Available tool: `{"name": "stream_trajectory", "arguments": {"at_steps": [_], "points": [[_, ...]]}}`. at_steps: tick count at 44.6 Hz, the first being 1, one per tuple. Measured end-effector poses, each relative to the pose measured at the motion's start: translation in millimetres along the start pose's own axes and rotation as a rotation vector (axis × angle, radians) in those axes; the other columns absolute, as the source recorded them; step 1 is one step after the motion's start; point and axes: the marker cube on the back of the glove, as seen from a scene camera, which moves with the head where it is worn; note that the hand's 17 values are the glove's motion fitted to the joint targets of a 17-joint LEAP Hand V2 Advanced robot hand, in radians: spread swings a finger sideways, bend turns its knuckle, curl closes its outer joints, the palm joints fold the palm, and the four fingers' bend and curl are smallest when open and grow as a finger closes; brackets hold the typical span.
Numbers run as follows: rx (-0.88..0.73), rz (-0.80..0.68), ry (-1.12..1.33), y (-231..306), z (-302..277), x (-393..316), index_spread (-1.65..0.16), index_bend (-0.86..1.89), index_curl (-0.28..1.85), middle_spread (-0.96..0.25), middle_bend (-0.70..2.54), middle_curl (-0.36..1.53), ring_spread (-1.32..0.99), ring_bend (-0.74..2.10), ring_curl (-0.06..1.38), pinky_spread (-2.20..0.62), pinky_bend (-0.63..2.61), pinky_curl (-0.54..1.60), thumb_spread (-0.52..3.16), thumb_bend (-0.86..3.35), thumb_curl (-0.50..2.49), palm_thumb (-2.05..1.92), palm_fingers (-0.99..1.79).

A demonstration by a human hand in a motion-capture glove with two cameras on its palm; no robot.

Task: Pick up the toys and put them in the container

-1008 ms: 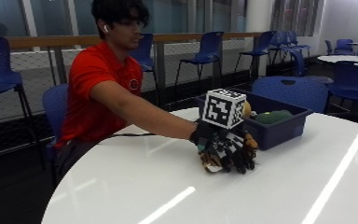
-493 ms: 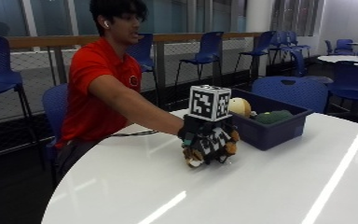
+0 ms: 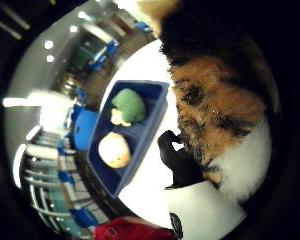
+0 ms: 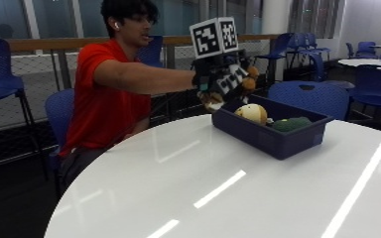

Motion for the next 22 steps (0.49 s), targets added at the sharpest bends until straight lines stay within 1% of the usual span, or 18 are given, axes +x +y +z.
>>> {"name": "stream_trajectory", "arguments": {"at_steps": [4,9,13,18,19,21,22], "points": [[0.031,-0.074,-0.047,-5.7,-30.3,-54.5,-0.31,0.65,0.63,-0.34,1.03,0.65,-0.4,1.23,0.61,-0.46,0.91,0.4,0.6,0.03,0.83,0.52,1.23],[0.052,-0.194,-0.11,-5.0,-46.0,-126.3,-0.3,0.66,0.66,-0.34,1.04,0.66,-0.39,1.25,0.6,-0.45,0.92,0.41,0.56,0.01,0.86,0.52,1.21],[0.071,-0.343,-0.104,-4.1,-43.4,-169.6,-0.29,0.66,0.67,-0.33,1.04,0.67,-0.39,1.26,0.6,-0.45,0.93,0.42,0.54,0.0,0.89,0.53,1.19],[0.053,-0.433,-0.044,-0.8,-29.8,-203.5,-0.29,0.63,0.69,-0.33,1.02,0.67,-0.39,1.26,0.6,-0.46,0.95,0.43,0.52,-0.01,0.91,0.52,1.14],[0.039,-0.441,-0.024,0.7,-26.0,-209.3,-0.29,0.62,0.69,-0.33,1.02,0.67,-0.39,1.26,0.59,-0.46,0.96,0.43,0.52,-0.01,0.91,0.52,1.14],[-0.013,-0.394,0.013,3.5,-18.2,-223.2,-0.29,0.59,0.7,-0.33,0.99,0.67,-0.39,1.26,0.59,-0.46,0.97,0.43,0.52,-0.01,0.92,0.51,1.1],[-0.05,-0.368,0.033,5.5,-14.4,-229.4,-0.31,0.49,0.67,-0.34,0.93,0.65,-0.4,1.23,0.58,-0.46,1.01,0.44,0.55,-0.02,0.92,0.51,0.92]]}}
